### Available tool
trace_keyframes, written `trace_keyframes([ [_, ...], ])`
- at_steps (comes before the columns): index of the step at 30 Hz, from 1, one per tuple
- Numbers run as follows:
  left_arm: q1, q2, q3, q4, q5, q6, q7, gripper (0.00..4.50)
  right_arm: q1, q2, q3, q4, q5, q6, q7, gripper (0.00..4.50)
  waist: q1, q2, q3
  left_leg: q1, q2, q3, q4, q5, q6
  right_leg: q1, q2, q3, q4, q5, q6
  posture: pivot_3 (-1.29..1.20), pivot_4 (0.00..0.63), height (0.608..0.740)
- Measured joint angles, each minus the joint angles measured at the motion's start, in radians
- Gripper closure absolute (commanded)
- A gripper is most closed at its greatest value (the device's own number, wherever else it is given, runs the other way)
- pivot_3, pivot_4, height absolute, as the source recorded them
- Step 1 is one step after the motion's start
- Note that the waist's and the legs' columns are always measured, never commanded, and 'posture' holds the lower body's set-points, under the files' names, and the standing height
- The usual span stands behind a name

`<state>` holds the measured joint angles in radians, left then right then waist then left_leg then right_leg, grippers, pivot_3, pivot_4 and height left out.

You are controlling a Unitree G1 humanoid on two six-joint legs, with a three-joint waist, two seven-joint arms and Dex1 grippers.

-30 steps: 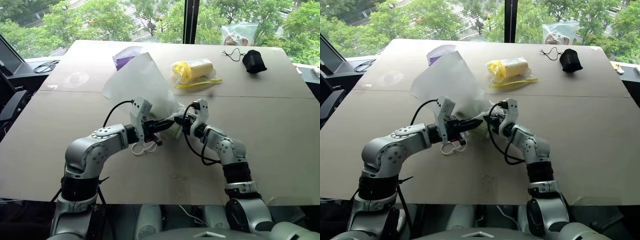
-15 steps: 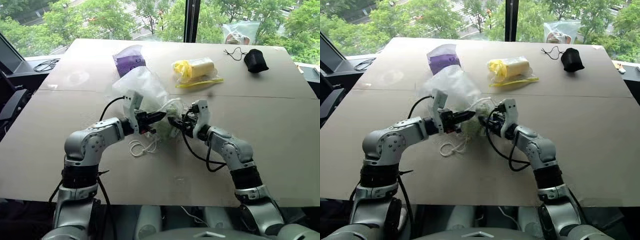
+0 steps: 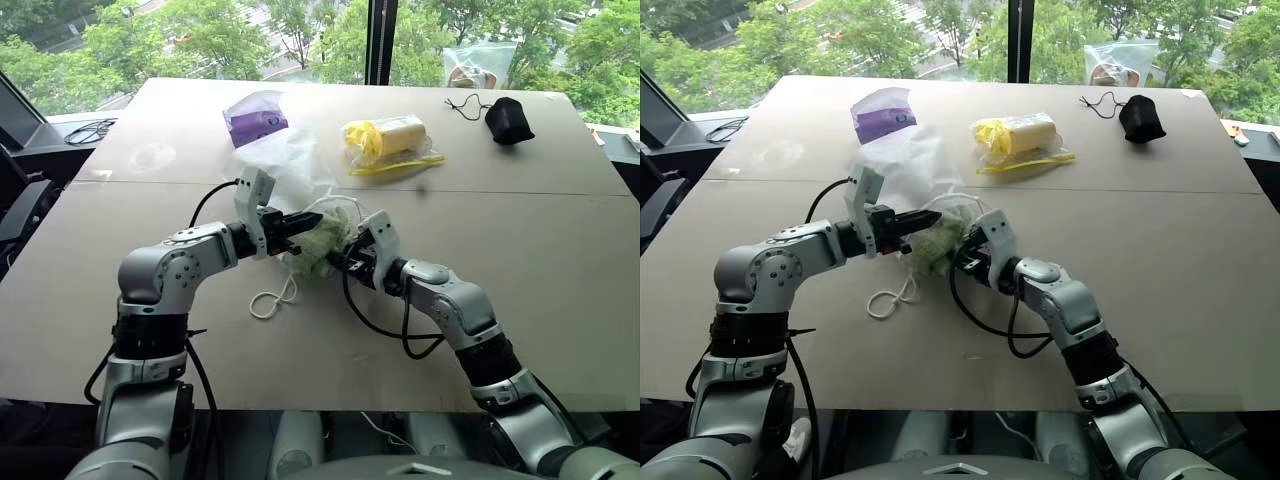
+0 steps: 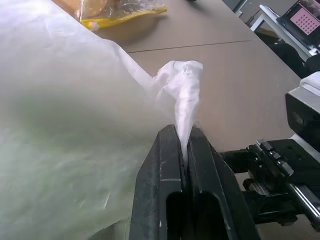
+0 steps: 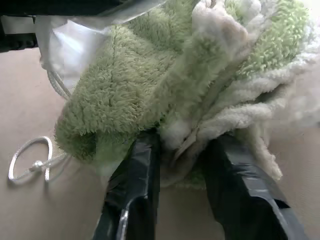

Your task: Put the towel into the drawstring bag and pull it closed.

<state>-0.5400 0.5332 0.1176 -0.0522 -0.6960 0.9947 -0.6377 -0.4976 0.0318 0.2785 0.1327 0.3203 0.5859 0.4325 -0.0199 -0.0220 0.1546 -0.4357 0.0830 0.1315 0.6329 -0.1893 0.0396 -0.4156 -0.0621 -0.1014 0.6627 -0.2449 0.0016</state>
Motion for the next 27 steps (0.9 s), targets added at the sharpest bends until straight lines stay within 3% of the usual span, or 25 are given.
trace_keyframes([
  [3, 0.029, -0.010, 0.005, 0.000, -0.012, 0.000, -0.014, 4.50, -0.046, 0.112, -0.046, 0.190, 0.009, -0.152, 0.039, 4.47, -0.002, 0.000, 0.000, 0.000, 0.000, 0.001, 0.000, 0.000, 0.000, 0.000, 0.000, 0.000, 0.000, 0.000, 0.000, 0.00, 0.150, 0.740],
  [8, 0.073, 0.021, 0.052, 0.003, -0.042, 0.051, -0.019, 4.50, -0.072, 0.114, -0.142, 0.346, 0.137, -0.309, 0.158, 4.47, 0.006, -0.001, 0.000, 0.002, -0.002, -0.001, 0.001, 0.000, 0.000, 0.003, -0.003, -0.001, 0.000, 0.001, -0.001, 0.00, 0.150, 0.740],
  [16, 0.075, 0.032, 0.164, -0.021, -0.174, 0.230, 0.015, 4.50, -0.128, 0.112, -0.207, 0.473, 0.269, -0.335, 0.272, 4.47, 0.003, -0.001, 0.000, 0.004, -0.001, -0.002, 0.001, -0.002, -0.003, 0.004, -0.004, -0.002, 0.002, 0.002, -0.002, 0.00, 0.150, 0.740],
  [27, 0.071, -0.079, 0.191, -0.139, -0.369, 0.373, 0.121, 4.50, -0.143, 0.110, -0.069, 0.501, 0.114, -0.426, 0.284, 4.47, -0.021, -0.001, 0.000, 0.004, -0.001, -0.002, 0.001, 0.000, -0.003, 0.004, -0.003, -0.001, 0.002, 0.002, -0.003, 0.00, 0.150, 0.740],
])
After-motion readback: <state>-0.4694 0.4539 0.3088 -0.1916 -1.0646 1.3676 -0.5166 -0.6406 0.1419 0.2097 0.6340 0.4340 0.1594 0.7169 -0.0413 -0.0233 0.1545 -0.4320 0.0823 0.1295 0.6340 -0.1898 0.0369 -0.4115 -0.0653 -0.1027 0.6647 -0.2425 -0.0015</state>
